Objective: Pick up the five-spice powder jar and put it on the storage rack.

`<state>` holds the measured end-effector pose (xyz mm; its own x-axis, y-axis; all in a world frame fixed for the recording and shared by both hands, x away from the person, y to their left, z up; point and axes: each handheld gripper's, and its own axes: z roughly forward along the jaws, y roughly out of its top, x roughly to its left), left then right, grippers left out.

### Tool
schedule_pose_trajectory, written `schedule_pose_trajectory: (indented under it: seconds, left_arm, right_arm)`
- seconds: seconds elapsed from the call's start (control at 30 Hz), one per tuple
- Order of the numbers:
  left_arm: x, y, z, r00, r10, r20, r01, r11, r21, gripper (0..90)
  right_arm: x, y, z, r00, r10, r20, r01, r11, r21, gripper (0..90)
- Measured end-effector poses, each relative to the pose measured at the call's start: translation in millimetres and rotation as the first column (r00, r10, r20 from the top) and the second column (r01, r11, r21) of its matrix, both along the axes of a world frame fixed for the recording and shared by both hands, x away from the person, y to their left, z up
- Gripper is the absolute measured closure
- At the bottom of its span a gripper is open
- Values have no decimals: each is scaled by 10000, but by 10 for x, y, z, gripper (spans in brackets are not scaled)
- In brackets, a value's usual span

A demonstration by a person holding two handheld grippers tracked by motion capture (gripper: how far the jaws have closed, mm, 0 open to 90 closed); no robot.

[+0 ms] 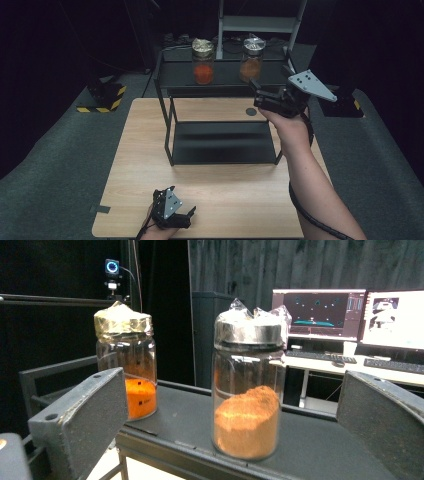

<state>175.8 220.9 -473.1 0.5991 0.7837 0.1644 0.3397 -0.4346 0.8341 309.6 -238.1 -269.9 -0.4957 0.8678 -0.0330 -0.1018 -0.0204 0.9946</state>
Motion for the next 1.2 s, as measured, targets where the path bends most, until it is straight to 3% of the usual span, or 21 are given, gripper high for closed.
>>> schedule_pose_trajectory:
  seconds: [0.13,0.5,0.9,1.2]
  left_arm:
    - [2,3,0,10000,0,-11,0,10000,-16,11]
    - [-1,-1,-2,10000,21,3,-21,10000,-10,11]
    - [-7,-5,0,10000,-79,40,78,9999,98,11]
    - [-14,-31,2,9999,-100,77,99,9996,246,11]
  right_arm:
    - [-87,-61,-47,10000,47,19,-47,10000,88,0]
    - [-342,-134,-105,9995,229,201,-222,9991,-372,0]
    - [-624,-172,-294,9991,288,326,-265,9972,-699,0]
    - [-827,-176,-482,9992,196,343,-146,9899,-1413,0]
